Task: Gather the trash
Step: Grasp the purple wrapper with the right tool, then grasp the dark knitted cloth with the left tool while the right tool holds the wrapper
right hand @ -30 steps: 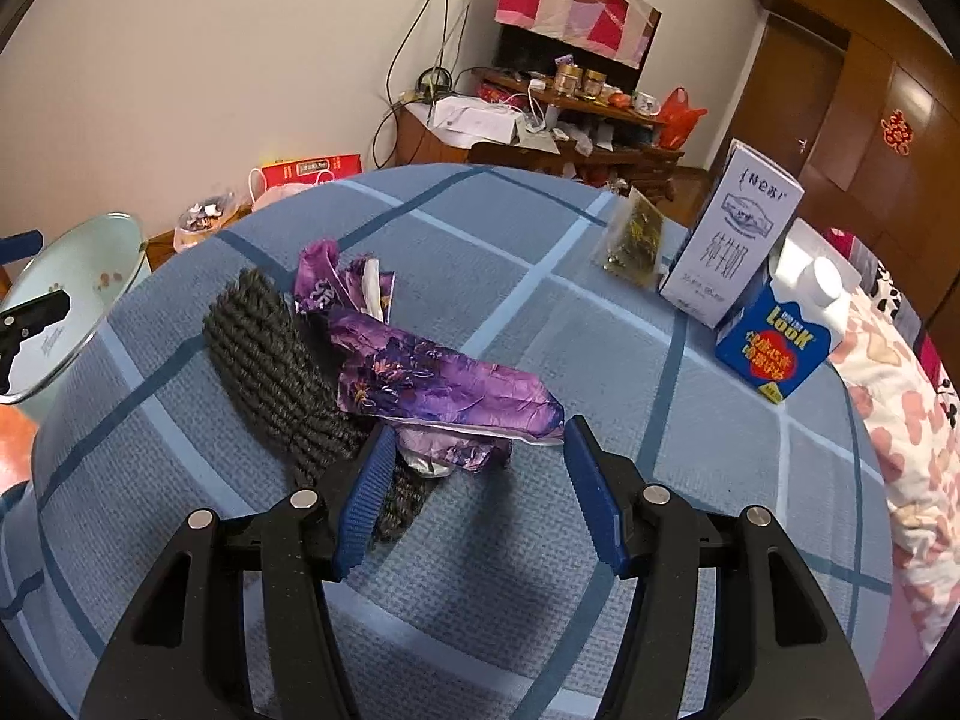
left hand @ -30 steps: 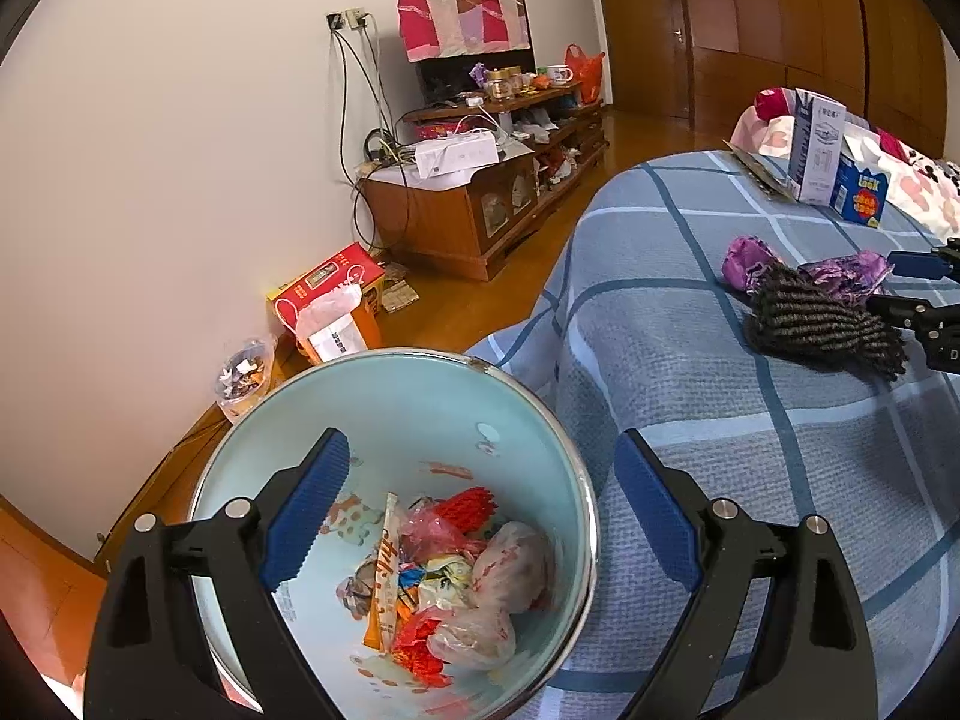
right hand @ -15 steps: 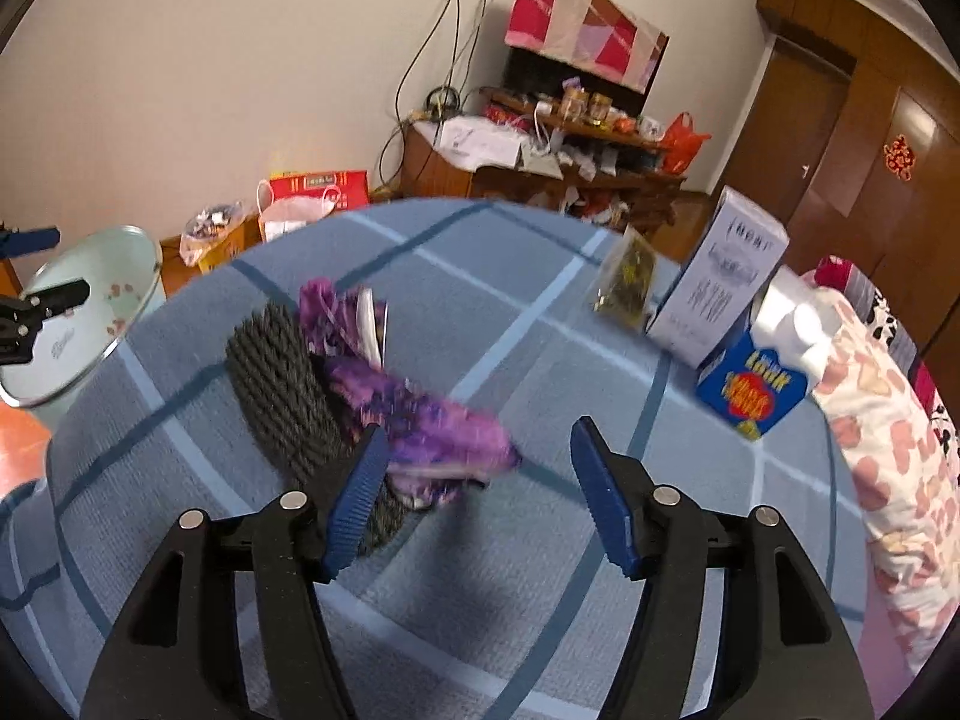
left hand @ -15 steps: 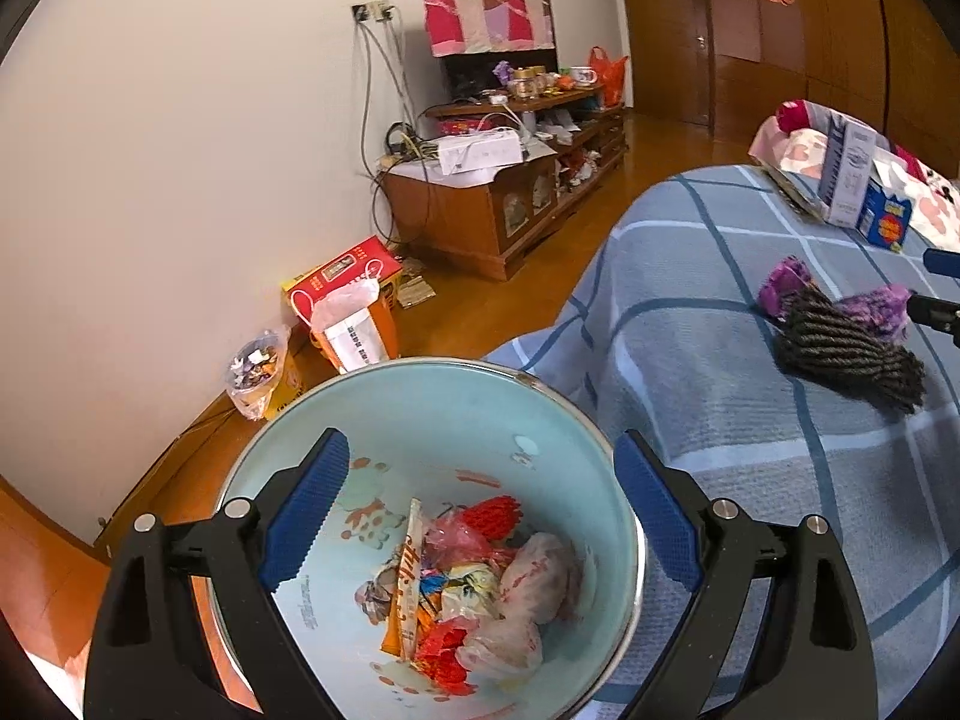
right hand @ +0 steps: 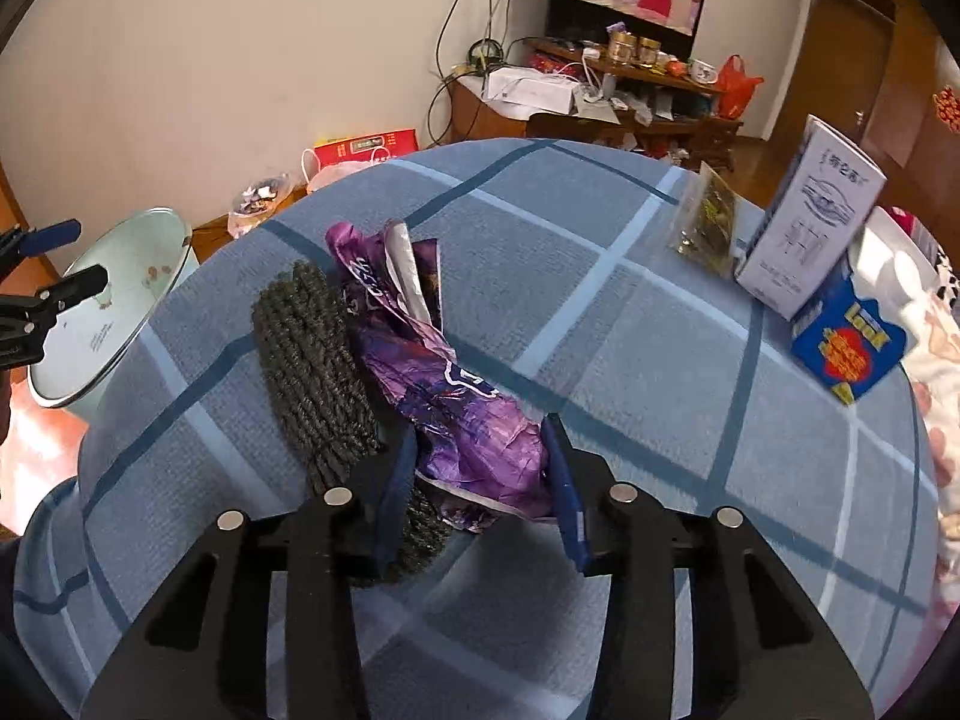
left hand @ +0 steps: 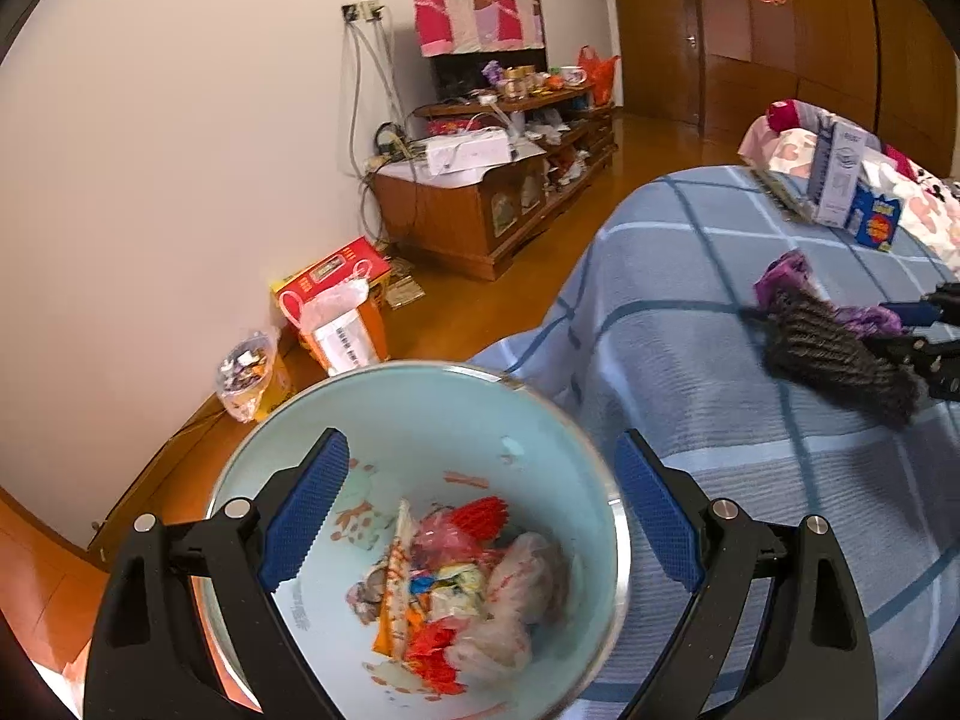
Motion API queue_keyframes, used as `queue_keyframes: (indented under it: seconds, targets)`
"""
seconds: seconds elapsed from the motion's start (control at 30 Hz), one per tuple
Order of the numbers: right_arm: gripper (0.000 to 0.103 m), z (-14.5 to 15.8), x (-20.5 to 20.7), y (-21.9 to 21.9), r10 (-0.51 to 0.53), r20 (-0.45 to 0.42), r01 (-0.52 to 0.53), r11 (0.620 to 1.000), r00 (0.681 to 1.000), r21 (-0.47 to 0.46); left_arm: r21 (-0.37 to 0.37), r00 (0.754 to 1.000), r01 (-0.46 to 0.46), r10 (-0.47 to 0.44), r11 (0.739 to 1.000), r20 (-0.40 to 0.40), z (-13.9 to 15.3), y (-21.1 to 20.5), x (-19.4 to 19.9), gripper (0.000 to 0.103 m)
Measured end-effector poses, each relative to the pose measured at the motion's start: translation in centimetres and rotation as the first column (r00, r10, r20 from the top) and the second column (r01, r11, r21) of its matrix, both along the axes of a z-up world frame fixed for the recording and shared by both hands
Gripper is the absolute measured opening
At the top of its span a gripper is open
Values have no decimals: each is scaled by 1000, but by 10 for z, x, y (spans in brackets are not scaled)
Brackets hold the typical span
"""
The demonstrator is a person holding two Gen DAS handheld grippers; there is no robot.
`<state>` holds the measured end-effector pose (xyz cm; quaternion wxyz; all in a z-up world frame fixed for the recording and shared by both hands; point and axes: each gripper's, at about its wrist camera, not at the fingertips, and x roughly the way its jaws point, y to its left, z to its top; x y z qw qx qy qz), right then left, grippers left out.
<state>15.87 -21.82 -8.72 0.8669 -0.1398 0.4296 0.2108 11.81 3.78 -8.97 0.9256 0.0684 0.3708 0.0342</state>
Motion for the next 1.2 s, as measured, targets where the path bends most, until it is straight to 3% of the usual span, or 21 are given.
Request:
queue_keyframes:
  seconds: [0.17,0.33,0.73,1.03,1.2]
  targets:
    - [37,12,-19,-13,-105,67,104,994,992,19,-3,998,56,-56,998,19,11,-27,1,88]
    - [37,29,-35,-60,-280,105,272,959,954,77,-9,993,114,-114,993,23,15,-64,3,91]
    - [38,11,-83,-151,-509,111,501,860,854,96,-21,977,213,-213,977,2,3,-178,15,94]
    - [39,10,-95,-161,-517,123,499,854,847,148,43,963,264,-261,963,-69,-19,-233,24,97]
    - [39,9,-96,-157,-503,122,483,861,856,161,94,960,275,-269,957,-77,-17,-216,10,97]
